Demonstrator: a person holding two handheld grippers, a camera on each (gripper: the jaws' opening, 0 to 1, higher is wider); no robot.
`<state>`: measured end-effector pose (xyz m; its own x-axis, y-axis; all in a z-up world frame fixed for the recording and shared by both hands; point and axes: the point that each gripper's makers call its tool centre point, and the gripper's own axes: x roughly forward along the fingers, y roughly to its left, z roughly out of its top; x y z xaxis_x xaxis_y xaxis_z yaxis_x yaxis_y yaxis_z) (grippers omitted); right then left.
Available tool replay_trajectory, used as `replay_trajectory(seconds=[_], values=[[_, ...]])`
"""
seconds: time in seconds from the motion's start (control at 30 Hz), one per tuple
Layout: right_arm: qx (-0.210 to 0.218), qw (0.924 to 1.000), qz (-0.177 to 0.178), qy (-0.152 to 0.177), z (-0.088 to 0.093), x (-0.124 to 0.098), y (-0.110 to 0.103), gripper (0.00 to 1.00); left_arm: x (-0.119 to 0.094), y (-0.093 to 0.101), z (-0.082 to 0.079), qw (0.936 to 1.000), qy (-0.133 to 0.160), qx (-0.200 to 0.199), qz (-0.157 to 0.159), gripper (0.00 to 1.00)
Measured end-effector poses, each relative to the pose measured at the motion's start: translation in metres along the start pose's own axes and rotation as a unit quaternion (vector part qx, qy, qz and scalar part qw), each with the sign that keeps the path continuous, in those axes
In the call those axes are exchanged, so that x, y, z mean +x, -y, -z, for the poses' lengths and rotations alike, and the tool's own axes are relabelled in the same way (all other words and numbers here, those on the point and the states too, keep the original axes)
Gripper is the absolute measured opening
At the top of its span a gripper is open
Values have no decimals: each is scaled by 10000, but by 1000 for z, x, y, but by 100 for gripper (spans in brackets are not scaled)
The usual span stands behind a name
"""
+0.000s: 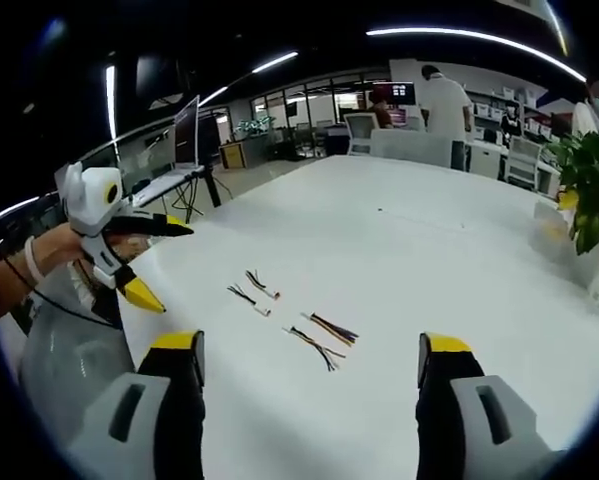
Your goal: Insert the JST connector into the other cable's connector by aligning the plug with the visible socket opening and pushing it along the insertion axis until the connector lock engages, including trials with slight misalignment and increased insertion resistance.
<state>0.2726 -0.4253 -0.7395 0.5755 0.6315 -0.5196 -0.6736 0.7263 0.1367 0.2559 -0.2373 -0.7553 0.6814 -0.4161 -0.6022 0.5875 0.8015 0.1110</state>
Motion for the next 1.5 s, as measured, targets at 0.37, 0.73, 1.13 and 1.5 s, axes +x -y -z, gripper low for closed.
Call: replay_trajectory(seconds=[0.37, 0.73, 1.13, 1.5], values=[[-122, 9999, -99, -46, -5, 17, 5, 83, 10, -12, -2, 10000, -33, 24, -63, 84], [-409, 9989, -168, -161, -3, 31, 10, 79, 26, -20, 0, 9999, -166, 39, 1, 84], [-583, 9977, -278, -224, -2, 52, 14, 76, 46, -31, 0, 9997, -231, 45, 93, 81], [-929, 9937, -449, -428, 2, 70, 10, 75, 60, -26, -6, 9994, -190, 73, 279, 79]])
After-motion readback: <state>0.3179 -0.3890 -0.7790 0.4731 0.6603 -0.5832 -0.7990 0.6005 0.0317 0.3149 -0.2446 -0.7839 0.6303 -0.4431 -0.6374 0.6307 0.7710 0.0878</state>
